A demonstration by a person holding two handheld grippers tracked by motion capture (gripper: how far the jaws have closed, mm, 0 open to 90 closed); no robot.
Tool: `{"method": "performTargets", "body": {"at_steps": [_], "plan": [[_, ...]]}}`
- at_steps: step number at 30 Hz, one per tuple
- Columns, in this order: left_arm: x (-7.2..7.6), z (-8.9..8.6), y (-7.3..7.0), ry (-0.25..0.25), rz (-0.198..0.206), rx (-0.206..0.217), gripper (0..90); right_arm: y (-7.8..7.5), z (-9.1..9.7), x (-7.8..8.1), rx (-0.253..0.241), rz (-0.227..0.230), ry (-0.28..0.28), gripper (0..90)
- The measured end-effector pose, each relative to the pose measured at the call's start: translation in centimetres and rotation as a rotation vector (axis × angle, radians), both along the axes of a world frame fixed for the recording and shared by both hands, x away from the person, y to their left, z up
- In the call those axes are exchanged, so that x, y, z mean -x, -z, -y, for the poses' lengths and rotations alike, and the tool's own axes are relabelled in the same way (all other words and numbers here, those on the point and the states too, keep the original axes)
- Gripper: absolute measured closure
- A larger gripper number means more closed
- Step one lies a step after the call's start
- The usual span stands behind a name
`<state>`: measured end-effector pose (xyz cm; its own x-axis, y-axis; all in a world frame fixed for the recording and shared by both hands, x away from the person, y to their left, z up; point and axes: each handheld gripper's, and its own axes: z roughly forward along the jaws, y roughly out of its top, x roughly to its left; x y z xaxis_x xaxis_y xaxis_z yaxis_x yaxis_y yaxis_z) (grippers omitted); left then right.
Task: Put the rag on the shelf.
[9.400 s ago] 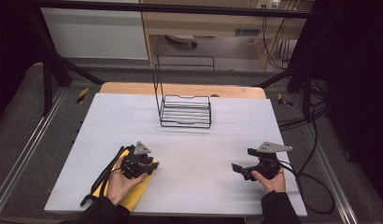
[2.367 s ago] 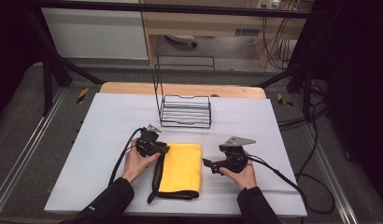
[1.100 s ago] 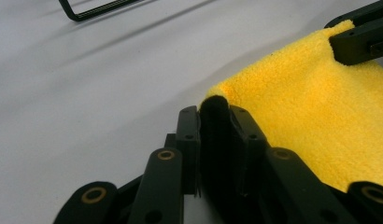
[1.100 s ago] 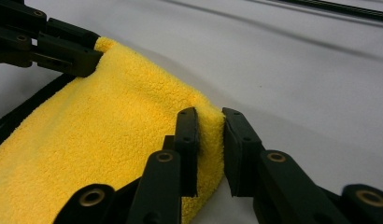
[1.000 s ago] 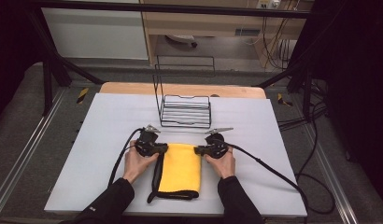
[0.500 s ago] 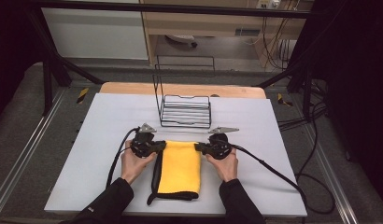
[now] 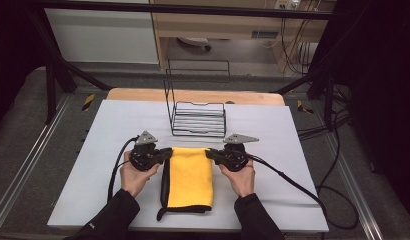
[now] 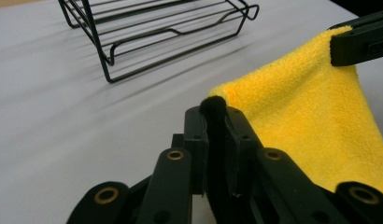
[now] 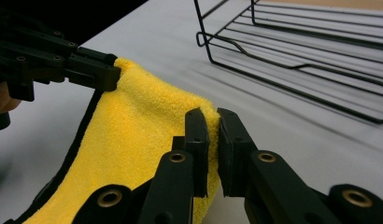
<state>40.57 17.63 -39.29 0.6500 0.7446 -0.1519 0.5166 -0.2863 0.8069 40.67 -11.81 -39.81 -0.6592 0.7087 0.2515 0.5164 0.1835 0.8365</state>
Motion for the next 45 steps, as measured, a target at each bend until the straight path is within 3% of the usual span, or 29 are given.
{"method": "performTargets", "body": {"at_steps": [7,16,29,45], "plan": [[0.9,-0.2,-1.4,-0.005,0.053,0.0,80.8,-1.1,-0.1,0.5,-0.009,0.05,-0.003,84.0],[1.7,-0.1,-2.9,-0.009,0.088,0.033,80.8,-2.6,0.2,1.1,-0.032,0.104,-0.003,84.1],[3.2,0.0,-5.3,-0.006,0.169,0.062,80.7,-4.9,0.6,2.1,-0.06,0.184,-0.01,84.1],[3.8,0.1,-7.6,-0.021,0.263,0.106,80.7,-7.7,0.9,2.8,-0.085,0.287,-0.004,84.1]]}}
